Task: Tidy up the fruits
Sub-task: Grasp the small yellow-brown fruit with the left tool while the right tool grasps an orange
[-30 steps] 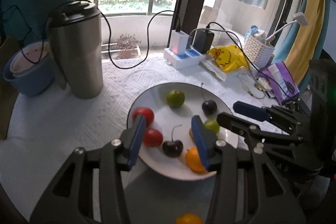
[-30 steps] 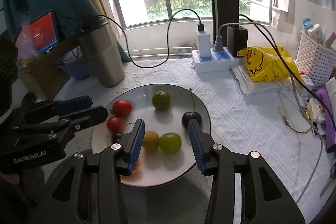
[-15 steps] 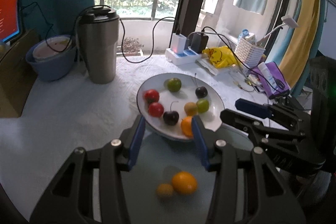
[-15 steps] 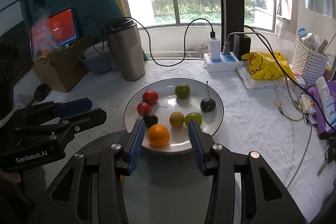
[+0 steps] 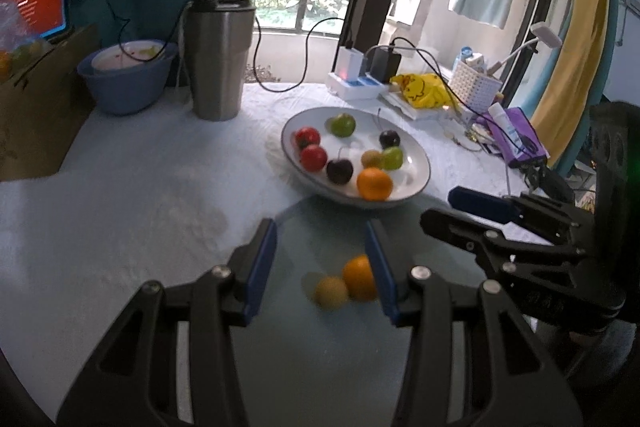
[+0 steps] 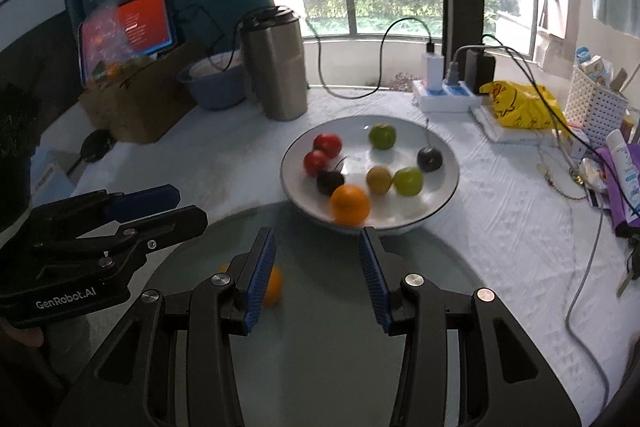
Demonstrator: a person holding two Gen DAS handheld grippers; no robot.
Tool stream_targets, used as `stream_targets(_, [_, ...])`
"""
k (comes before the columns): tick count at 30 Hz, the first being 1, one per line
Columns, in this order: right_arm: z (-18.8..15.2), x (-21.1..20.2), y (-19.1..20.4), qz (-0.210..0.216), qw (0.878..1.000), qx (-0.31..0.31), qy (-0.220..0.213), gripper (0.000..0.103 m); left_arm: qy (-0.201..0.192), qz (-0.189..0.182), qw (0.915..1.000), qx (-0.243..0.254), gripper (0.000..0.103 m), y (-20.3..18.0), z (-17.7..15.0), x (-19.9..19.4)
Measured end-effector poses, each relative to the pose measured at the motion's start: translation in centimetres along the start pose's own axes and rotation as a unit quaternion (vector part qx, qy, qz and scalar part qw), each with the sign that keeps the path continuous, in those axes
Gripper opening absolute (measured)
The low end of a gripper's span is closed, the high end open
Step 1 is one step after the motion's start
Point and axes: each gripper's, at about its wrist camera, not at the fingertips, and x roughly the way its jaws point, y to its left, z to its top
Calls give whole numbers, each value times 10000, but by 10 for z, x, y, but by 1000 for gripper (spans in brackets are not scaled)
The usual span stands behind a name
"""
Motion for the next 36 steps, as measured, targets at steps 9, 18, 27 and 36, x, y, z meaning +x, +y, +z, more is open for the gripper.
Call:
stream_targets(9, [-18, 15, 18, 105, 9995, -101, 269, 46, 98, 28, 9999, -140, 47, 16, -29, -3])
stream_targets(18, [-24, 38, 29, 161, 9985, -143, 513, 46, 218, 48, 9993, -284, 47, 27, -40, 3])
stream_targets(27, [-26, 50, 30, 365, 9969, -163, 683, 35, 346, -8, 9992, -205, 47, 18, -40, 12])
stream_targets(36, [-26, 35, 7, 293, 9983, 11, 504, 35, 540, 74, 9984, 169, 47, -6, -38, 31])
